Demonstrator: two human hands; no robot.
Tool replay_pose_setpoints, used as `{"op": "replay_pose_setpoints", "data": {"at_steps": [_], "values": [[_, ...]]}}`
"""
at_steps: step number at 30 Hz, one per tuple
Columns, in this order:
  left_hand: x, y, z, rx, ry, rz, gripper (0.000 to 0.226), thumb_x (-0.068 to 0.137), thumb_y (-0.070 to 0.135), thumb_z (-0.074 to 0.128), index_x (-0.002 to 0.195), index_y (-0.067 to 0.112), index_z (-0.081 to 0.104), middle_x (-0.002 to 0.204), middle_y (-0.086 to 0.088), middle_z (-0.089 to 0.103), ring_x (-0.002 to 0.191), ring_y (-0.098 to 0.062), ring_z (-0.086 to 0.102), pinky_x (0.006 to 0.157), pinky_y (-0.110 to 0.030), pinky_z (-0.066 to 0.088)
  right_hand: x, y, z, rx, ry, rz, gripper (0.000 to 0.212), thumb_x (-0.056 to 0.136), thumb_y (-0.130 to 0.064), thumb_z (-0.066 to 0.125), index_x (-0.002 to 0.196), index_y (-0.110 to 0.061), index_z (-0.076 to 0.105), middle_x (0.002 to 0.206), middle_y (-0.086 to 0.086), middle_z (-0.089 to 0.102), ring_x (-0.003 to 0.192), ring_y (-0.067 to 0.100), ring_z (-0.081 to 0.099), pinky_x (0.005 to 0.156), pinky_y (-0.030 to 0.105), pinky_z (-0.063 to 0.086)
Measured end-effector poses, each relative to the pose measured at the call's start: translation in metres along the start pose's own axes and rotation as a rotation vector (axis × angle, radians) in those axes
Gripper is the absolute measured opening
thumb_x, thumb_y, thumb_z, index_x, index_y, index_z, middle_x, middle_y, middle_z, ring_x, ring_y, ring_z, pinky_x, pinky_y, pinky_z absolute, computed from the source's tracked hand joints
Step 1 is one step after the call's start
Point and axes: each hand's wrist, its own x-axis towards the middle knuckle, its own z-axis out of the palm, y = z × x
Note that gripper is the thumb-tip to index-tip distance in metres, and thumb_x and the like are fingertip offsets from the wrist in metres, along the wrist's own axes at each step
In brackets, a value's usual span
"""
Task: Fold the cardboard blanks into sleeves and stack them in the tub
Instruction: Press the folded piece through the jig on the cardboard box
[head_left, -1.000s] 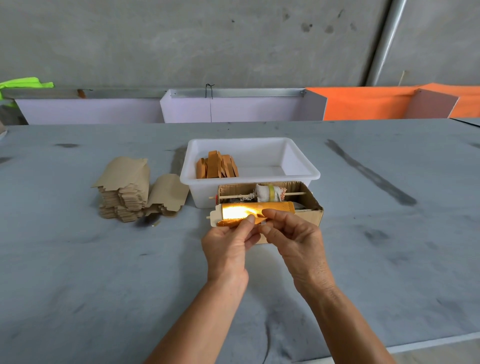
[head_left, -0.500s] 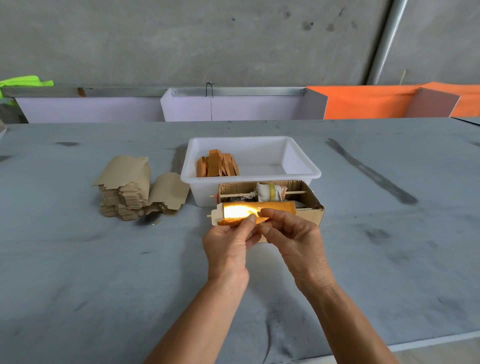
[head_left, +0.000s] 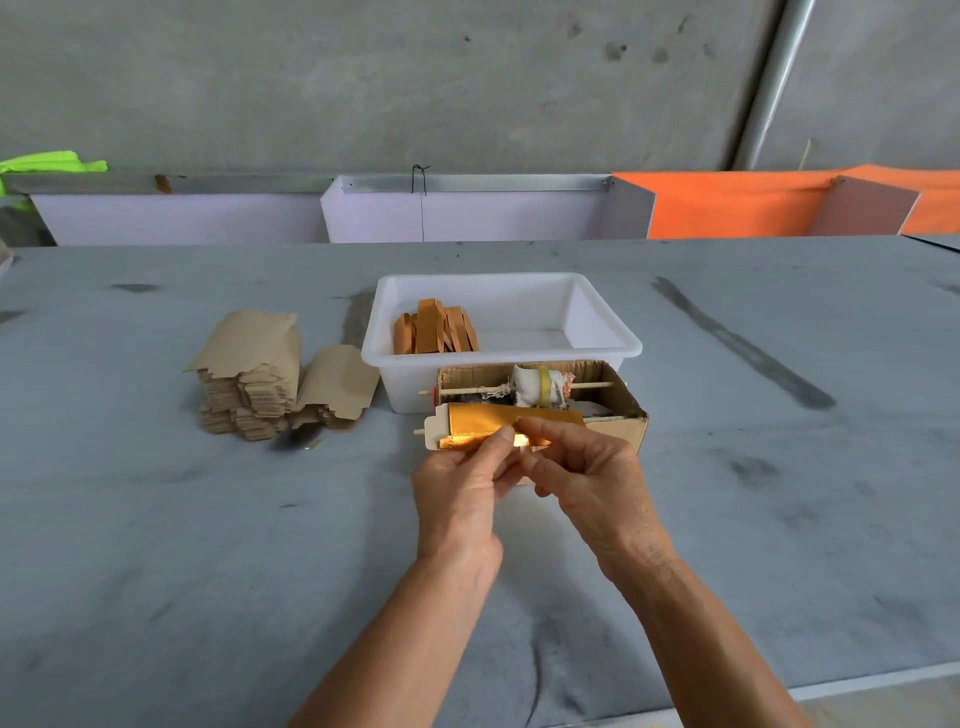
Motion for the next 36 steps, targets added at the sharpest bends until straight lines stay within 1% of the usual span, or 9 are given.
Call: {"op": "replay_pose_setpoints", "data": {"at_steps": [4, 9, 15, 19, 23, 28, 32, 34, 36], "values": [[0.000, 0.001, 0.004, -0.015, 0.060, -0.067, 0.008, 0.085, -0.001, 0.062, 0.081, 0.005, 0.065, 0.071, -0.012, 0.068, 0.058, -0.018, 0.067, 0.052, -0.023, 0.055, 0.000, 0.000, 0.000, -0.015, -0.006, 0.036, 0.032, 0.083, 0.006, 0.064, 0.107, -0.015, 0.071, 0.059, -0.005, 0.063, 0.050, 0.001, 0.050, 0.052, 0.011, 0.043], [0.001, 0.000, 0.004, -0.029, 0.134, -0.109, 0.015, 0.077, -0.002, 0.071, 0.091, 0.002, 0.066, 0.080, -0.013, 0.069, 0.060, -0.019, 0.067, 0.049, -0.022, 0.054, -0.002, -0.003, 0.001, -0.092, -0.042, 0.020, 0.041, 0.082, 0.006, 0.063, 0.097, -0.032, 0.071, 0.067, 0.012, 0.066, 0.053, 0.007, 0.048, 0.052, 0.017, 0.044], [0.002, -0.003, 0.004, -0.038, 0.195, -0.154, 0.019, 0.074, -0.003, 0.073, 0.090, 0.004, 0.065, 0.079, -0.011, 0.069, 0.049, -0.014, 0.065, 0.045, -0.020, 0.051, -0.007, 0.001, 0.005, -0.170, -0.004, 0.012, 0.044, 0.083, 0.000, 0.067, 0.122, -0.021, 0.062, 0.063, 0.000, 0.065, 0.051, -0.001, 0.053, 0.054, 0.010, 0.043], [0.006, -0.003, 0.006, -0.076, 0.239, -0.210, 0.030, 0.074, 0.000, 0.073, 0.102, 0.004, 0.061, 0.077, -0.009, 0.066, 0.050, -0.012, 0.061, 0.043, -0.019, 0.047, -0.014, 0.006, 0.012, -0.241, 0.115, -0.030, 0.064, 0.082, -0.006, 0.071, 0.136, -0.029, 0.047, 0.067, 0.001, 0.069, 0.060, 0.005, 0.061, 0.064, 0.020, 0.050], [0.008, -0.001, 0.009, -0.122, 0.211, -0.276, 0.022, 0.076, 0.006, 0.071, 0.095, 0.009, 0.060, 0.072, -0.005, 0.065, 0.046, -0.008, 0.059, 0.042, -0.016, 0.044, -0.023, 0.010, 0.024, -0.174, 0.277, -0.099, 0.075, 0.080, -0.003, 0.071, 0.139, -0.034, 0.039, 0.069, -0.008, 0.070, 0.067, -0.001, 0.065, 0.065, 0.008, 0.046], [0.007, 0.003, 0.010, -0.140, 0.161, -0.331, 0.023, 0.076, 0.013, 0.073, 0.094, 0.010, 0.058, 0.072, -0.004, 0.065, 0.060, -0.010, 0.059, 0.054, -0.026, 0.043, -0.028, 0.011, 0.033, 0.100, 0.413, -0.083, 0.075, 0.078, -0.001, 0.073, 0.141, -0.019, 0.036, 0.073, -0.003, 0.073, 0.075, 0.005, 0.069, 0.073, 0.009, 0.048], [0.006, 0.007, 0.010, -0.114, 0.119, -0.322, 0.035, 0.075, 0.015, 0.074, 0.105, 0.011, 0.056, 0.086, -0.006, 0.066, 0.071, -0.013, 0.060, 0.059, -0.028, 0.044, -0.023, 0.006, 0.029, 0.295, 0.365, -0.014, 0.069, 0.078, -0.002, 0.073, 0.137, -0.014, 0.040, 0.074, -0.001, 0.075, 0.077, 0.009, 0.071, 0.076, 0.018, 0.054], [0.005, 0.008, 0.009, -0.088, 0.113, -0.308, 0.043, 0.075, 0.015, 0.075, 0.113, 0.012, 0.056, 0.098, -0.007, 0.068, 0.077, -0.014, 0.062, 0.060, -0.029, 0.044, -0.018, 0.006, 0.024, 0.308, 0.340, -0.005, 0.066, 0.078, -0.002, 0.073, 0.135, -0.014, 0.043, 0.074, 0.000, 0.074, 0.074, 0.010, 0.071, 0.084, 0.028, 0.055], [0.003, 0.009, 0.009, -0.071, 0.107, -0.303, 0.052, 0.074, 0.015, 0.076, 0.122, 0.011, 0.055, 0.108, -0.009, 0.068, 0.085, -0.016, 0.063, 0.061, -0.030, 0.043, -0.015, 0.005, 0.020, 0.300, 0.308, -0.026, 0.060, 0.077, 0.000, 0.073, 0.130, -0.012, 0.048, 0.072, 0.003, 0.074, 0.071, 0.012, 0.070, 0.081, 0.029, 0.055]]}}
